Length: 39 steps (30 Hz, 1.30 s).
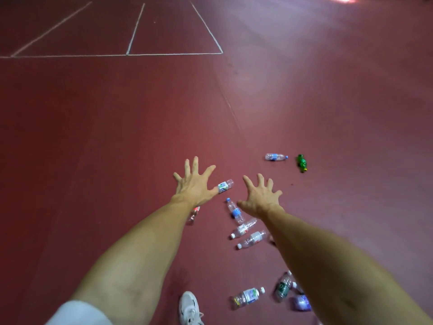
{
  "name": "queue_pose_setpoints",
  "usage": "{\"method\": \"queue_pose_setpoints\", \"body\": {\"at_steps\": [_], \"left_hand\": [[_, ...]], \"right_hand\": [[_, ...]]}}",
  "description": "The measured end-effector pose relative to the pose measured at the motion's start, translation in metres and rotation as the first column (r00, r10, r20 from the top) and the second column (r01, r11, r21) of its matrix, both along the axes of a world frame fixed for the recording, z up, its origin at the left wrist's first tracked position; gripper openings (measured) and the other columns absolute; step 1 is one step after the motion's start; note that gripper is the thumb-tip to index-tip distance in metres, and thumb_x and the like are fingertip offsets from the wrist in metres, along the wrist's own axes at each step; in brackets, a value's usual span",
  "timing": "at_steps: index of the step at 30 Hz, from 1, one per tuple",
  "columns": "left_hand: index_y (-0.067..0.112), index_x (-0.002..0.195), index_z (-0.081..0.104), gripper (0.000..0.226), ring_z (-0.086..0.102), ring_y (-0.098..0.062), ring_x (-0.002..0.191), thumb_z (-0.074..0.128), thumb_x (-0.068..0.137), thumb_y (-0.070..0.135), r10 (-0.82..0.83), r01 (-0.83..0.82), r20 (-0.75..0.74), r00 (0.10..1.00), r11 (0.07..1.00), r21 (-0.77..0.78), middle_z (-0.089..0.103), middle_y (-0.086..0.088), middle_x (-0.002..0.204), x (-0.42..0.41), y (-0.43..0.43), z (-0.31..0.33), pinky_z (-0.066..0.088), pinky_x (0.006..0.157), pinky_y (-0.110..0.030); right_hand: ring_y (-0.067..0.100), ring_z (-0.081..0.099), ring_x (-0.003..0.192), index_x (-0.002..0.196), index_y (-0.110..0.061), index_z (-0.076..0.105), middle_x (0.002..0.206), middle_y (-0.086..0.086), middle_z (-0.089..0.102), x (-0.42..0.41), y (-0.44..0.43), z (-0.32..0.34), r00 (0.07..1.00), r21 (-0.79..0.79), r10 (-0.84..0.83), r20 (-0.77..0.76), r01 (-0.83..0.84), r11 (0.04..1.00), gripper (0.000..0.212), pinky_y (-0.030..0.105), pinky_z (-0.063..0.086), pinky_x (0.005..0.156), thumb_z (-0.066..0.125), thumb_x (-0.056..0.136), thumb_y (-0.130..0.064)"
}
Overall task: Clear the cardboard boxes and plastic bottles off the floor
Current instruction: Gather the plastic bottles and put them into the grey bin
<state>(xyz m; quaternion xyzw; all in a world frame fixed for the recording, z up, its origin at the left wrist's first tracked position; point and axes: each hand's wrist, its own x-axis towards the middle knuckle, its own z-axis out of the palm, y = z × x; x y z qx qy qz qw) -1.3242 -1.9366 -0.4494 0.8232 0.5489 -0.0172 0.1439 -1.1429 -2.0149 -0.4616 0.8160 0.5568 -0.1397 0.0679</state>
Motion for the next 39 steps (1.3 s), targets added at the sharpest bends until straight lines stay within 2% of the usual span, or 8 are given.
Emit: {"method": "queue_pose_setpoints", "body": {"at_steps": [7,13,17,20,24,32,36,39], "left_hand": [[0.038,0.157,0.015,0.075,-0.010,-0.039,0.152,0.050,0.093,0.056,-0.127,0.127,-0.056,0.990,0.992,-0.001,-0.012,-0.017,0.165,0.048,0.084,0.009,0.011,0.116,-0.066],[0.041,0.157,0.008,0.080,-0.004,-0.036,0.153,0.054,0.092,0.050,-0.170,0.169,-0.047,0.984,0.985,-0.027,-0.007,-0.016,0.166,0.094,0.138,-0.002,0.017,0.115,-0.063],[0.042,0.156,0.010,0.077,0.000,-0.035,0.152,0.052,0.092,0.052,-0.185,0.181,-0.075,0.980,0.982,-0.051,-0.003,-0.015,0.166,0.120,0.176,-0.012,0.020,0.114,-0.063],[0.044,0.155,0.013,0.075,-0.002,-0.035,0.153,0.052,0.092,0.053,-0.175,0.168,-0.088,0.981,0.982,-0.085,-0.003,-0.013,0.166,0.142,0.205,-0.019,0.018,0.115,-0.064],[0.047,0.154,0.018,0.071,-0.008,-0.034,0.152,0.052,0.092,0.050,-0.143,0.140,-0.023,0.989,0.984,-0.107,-0.007,-0.011,0.166,0.171,0.232,-0.029,0.014,0.114,-0.067],[0.054,0.153,0.009,0.074,-0.015,-0.036,0.152,0.052,0.094,0.049,-0.166,0.168,0.022,0.986,0.976,-0.142,-0.016,-0.010,0.165,0.171,0.281,-0.046,0.009,0.114,-0.071],[0.054,0.153,0.009,0.074,-0.015,-0.036,0.151,0.052,0.093,0.049,-0.219,0.219,0.016,0.976,0.965,-0.146,-0.016,-0.010,0.165,0.163,0.320,-0.071,0.010,0.114,-0.071],[0.054,0.153,0.010,0.074,-0.015,-0.035,0.151,0.052,0.093,0.051,-0.215,0.218,0.033,0.976,0.966,-0.137,-0.015,-0.010,0.165,0.162,0.351,-0.122,0.012,0.114,-0.071]], "right_hand": [[0.040,0.010,0.146,0.157,-0.038,0.007,0.164,0.008,0.002,0.028,0.069,0.001,0.995,-0.026,-0.094,-0.013,0.094,0.995,0.089,0.066,0.027,0.108,0.057,0.087,-0.060],[0.040,0.011,0.145,0.157,-0.036,0.009,0.163,0.009,0.003,0.071,0.121,-0.005,0.992,-0.053,-0.122,-0.029,0.120,0.991,0.086,0.064,0.032,0.105,0.056,0.088,-0.057],[0.042,0.009,0.147,0.158,-0.036,0.009,0.164,0.009,0.002,0.103,0.166,-0.016,0.991,-0.061,-0.116,-0.067,0.112,0.992,0.086,0.066,0.028,0.109,0.055,0.089,-0.058],[0.041,0.010,0.147,0.158,-0.036,0.010,0.164,0.009,0.003,0.127,0.201,-0.021,0.991,-0.058,-0.098,-0.089,0.093,0.994,0.085,0.066,0.027,0.109,0.055,0.088,-0.057],[0.042,0.008,0.147,0.157,-0.037,0.009,0.164,0.008,0.003,0.158,0.234,-0.020,0.994,-0.079,-0.092,-0.063,0.087,0.993,0.085,0.066,0.027,0.109,0.054,0.090,-0.060],[0.043,-0.002,0.151,0.157,-0.044,-0.006,0.166,-0.001,-0.008,0.156,0.281,-0.028,0.992,-0.147,-0.090,-0.092,0.076,0.986,0.089,0.070,0.025,0.110,0.052,0.092,-0.062],[0.043,0.002,0.151,0.157,-0.043,-0.005,0.167,0.001,-0.004,0.147,0.302,-0.058,0.984,-0.148,-0.162,-0.069,0.151,0.977,0.088,0.068,0.028,0.108,0.052,0.092,-0.061],[0.042,0.003,0.150,0.157,-0.043,-0.004,0.166,0.001,-0.002,0.143,0.325,-0.116,0.983,-0.155,-0.173,-0.067,0.161,0.975,0.088,0.069,0.029,0.107,0.052,0.091,-0.061]]}}
